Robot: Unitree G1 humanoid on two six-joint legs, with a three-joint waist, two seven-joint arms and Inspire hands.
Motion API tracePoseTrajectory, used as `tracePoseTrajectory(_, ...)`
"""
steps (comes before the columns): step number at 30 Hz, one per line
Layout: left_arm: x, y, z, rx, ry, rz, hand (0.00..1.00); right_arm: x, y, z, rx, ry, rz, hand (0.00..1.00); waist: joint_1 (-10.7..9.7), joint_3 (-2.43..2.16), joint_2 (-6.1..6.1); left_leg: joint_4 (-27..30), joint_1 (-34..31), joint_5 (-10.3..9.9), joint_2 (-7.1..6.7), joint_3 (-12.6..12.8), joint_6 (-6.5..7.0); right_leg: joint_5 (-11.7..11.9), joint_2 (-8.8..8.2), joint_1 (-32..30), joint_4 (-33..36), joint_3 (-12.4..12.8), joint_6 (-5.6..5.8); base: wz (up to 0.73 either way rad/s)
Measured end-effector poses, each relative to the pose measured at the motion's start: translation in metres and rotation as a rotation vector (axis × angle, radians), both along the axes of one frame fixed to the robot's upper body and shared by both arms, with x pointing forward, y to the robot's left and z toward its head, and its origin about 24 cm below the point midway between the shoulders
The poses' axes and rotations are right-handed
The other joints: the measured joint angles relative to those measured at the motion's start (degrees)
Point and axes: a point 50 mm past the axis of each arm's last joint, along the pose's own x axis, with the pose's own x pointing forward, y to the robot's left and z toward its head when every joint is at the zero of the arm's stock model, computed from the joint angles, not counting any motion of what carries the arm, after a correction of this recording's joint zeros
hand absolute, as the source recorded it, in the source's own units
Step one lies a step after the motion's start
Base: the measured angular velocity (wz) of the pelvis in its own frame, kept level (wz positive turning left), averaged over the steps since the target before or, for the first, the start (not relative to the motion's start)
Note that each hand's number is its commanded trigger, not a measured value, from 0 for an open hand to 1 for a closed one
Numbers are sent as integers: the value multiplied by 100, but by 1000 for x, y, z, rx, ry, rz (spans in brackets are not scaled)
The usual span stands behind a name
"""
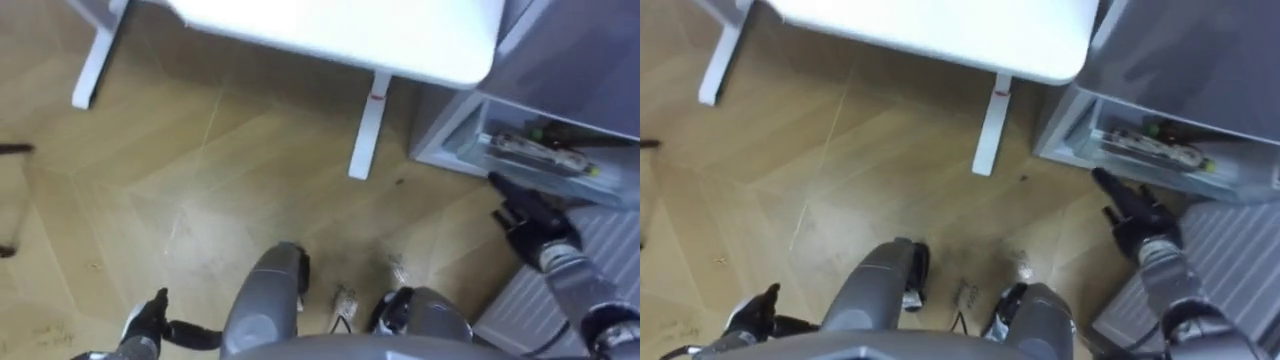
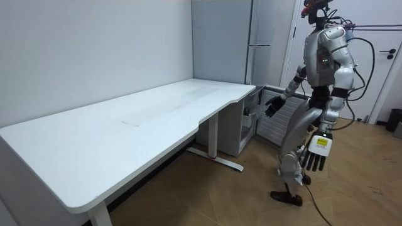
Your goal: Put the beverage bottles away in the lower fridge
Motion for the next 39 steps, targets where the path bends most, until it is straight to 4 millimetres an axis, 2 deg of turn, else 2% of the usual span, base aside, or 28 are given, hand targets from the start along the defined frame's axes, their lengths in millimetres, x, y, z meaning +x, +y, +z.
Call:
tracePoseTrajectory(2, -1, -5, -1, -15, -28, 34, 0, -20, 8, -10, 28, 47, -12, 0, -14, -3, 8, -273, 396, 9, 57, 143, -3, 106, 107, 338, -355, 108, 33, -28)
tracePoseTrajectory(4, -1, -9, -3, -18, -42, 52, 0, -29, 14, -16, 47, 69, -29, 0, -104, -10, 42, -473, 668, 25, 87, 164, -15, 223, 200, 636, -694, 92, 58, -15)
tracePoseTrajectory(6, -4, -12, -5, -25, -34, 59, 0, -38, 22, -22, 73, 98, -52, 0, -194, -16, 41, -746, 966, 78, 89, 210, -13, 351, 264, 937, -1061, 76, 89, -6)
tracePoseTrajectory(8, -5, -14, -5, -24, -40, 48, 0, -51, 28, -27, 89, 131, -59, 0, -200, -45, 18, -1082, 1311, 159, 62, 300, -1, 518, 316, 1255, -1478, 119, 133, -12)
tracePoseTrajectory(13, -15, -10, -5, 4, -39, 78, 0, -83, 27, -33, 94, 191, -78, 0, -233, -56, 9, -1602, 1979, 220, 31, 406, -6, 784, 425, 1918, -2160, 158, 190, -10)
tracePoseTrajectory(17, -25, -13, -7, 0, -20, 127, 0, -102, 26, -35, 114, 218, -138, 0, -338, -61, -25, -1888, 2476, 226, -13, 439, -17, 880, 457, 2442, -2562, 132, 235, -1)
tracePoseTrajectory(20, -28, -13, -8, 1, -10, 128, 0, -111, 32, -37, 134, 233, -152, 0, -352, -79, -69, -1991, 2666, 226, -38, 467, -18, 891, 456, 2617, -2663, 169, 250, -4)
tracePoseTrajectory(21, -28, -13, -8, 1, -9, 128, 0, -113, 33, -38, 142, 236, -150, 0, -350, -67, -80, -2001, 2710, 226, -39, 487, -18, 893, 456, 2652, -2676, 189, 252, -9)
tracePoseTrajectory(25, -33, -12, -8, 8, 2, 130, 0, -118, 38, -39, 165, 251, -143, 0, -380, -69, -98, -2051, 2891, 226, -48, 516, -18, 910, 463, 2815, -2761, 263, 266, -5)
tracePoseTrajectory(29, -39, -13, -9, 8, 25, 142, 0, -120, 41, -40, 194, 256, -165, 0, -446, -74, -65, -2050, 2994, 226, -48, 517, -18, 915, 463, 2918, -2757, 264, 267, 0)
tracePoseTrajectory(33, -45, -14, -10, 8, 47, 142, 0, -123, 42, -41, 205, 266, -182, 0, -493, -106, -16, -2028, 3005, 231, -42, 511, -9, 970, 469, 2940, -2761, 264, 263, 0)
tracePoseTrajectory(37, -45, -11, -9, 10, 49, 184, 0, -131, 39, -42, 229, 276, -259, 0, -495, -93, 9, -2049, 3051, 231, -40, 498, -1, 1005, 477, 2998, -2761, 274, 262, -1)
tracePoseTrajectory(39, -47, -11, -10, 7, 60, 192, 0, -135, 40, -42, 240, 280, -283, 0, -492, -104, 42, -2047, 3030, 231, -27, 496, -1, 1018, 491, 2994, -2762, 297, 255, -4)
